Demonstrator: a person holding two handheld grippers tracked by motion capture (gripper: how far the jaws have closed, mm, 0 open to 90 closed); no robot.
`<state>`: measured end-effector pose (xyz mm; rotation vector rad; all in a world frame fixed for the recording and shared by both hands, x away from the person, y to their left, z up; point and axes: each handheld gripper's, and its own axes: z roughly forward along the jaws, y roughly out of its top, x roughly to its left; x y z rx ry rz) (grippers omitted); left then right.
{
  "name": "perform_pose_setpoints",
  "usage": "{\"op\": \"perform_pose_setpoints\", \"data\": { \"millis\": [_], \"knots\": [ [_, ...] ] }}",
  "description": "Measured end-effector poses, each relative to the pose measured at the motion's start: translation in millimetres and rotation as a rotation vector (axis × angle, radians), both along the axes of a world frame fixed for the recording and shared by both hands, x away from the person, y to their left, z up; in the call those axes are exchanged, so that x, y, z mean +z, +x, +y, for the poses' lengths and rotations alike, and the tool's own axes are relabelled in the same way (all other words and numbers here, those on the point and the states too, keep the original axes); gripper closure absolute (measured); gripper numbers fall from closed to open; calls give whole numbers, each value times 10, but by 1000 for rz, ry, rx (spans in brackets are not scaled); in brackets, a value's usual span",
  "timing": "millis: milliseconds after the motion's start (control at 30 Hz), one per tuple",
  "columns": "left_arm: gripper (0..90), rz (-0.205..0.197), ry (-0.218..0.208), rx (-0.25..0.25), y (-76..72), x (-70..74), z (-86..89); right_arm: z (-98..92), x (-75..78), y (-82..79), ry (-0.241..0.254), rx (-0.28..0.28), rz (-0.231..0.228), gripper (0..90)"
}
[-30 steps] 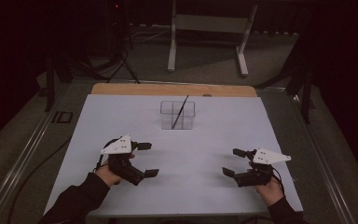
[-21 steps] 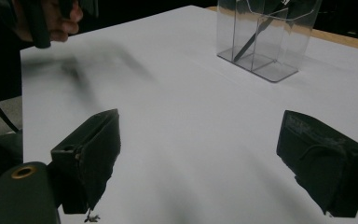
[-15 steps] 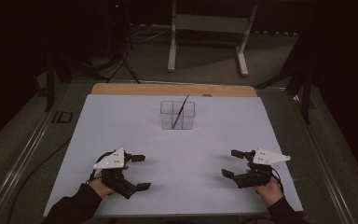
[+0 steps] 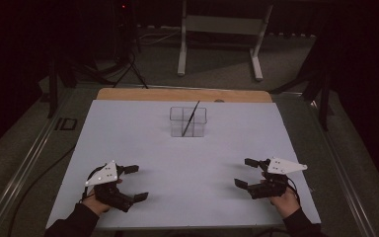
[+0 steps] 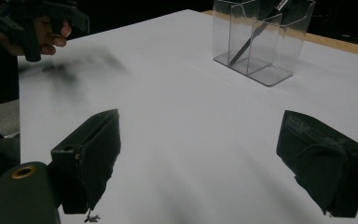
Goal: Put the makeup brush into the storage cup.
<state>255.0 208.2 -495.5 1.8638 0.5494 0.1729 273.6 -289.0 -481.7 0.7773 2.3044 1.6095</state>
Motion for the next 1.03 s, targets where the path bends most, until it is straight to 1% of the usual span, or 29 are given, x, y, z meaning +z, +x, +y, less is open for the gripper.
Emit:
{"op": "perform_pose_setpoints", "data": {
  "millis": [33, 133, 167, 200, 233, 267, 367, 400, 500, 667, 800, 1033],
  "knots": [
    [31, -8, 6, 17, -4, -8, 26, 1, -2, 2, 1, -1, 1, 135],
    [32, 2, 4, 47, -5, -47, 92, 0, -9, 9, 3, -2, 9, 135],
    [32, 2, 4, 47, -5, -47, 92, -1, -10, 10, 2, -3, 8, 135],
    [32, 13, 25, 60, 2, -70, 113, -1, -11, 10, 2, -4, 8, 135],
    [32, 13, 36, 75, 3, -80, 118, -1, -10, 9, 1, -3, 7, 135],
    [32, 20, 38, 83, 8, -89, 123, -1, -10, 10, 1, -4, 6, 135],
    [32, 16, 40, 82, 7, -101, 126, -1, -13, 13, 0, -6, 12, 135],
    [32, 4, 44, 86, 0, -103, 124, -1, -16, 16, -1, -7, 13, 135],
    [32, -2, 50, 85, -7, -107, 128, 3, -21, 22, 2, -9, 19, 135],
    [32, 16, 67, 114, 10, -117, 123, 5, -22, 30, -2, -6, 18, 135],
    [32, 33, 58, 141, 34, -131, 137, 7, -20, 34, -2, -8, 17, 135],
    [32, 26, 58, 155, 18, -123, 143, 15, -21, 46, -3, -6, 19, 135]
  ]
}}
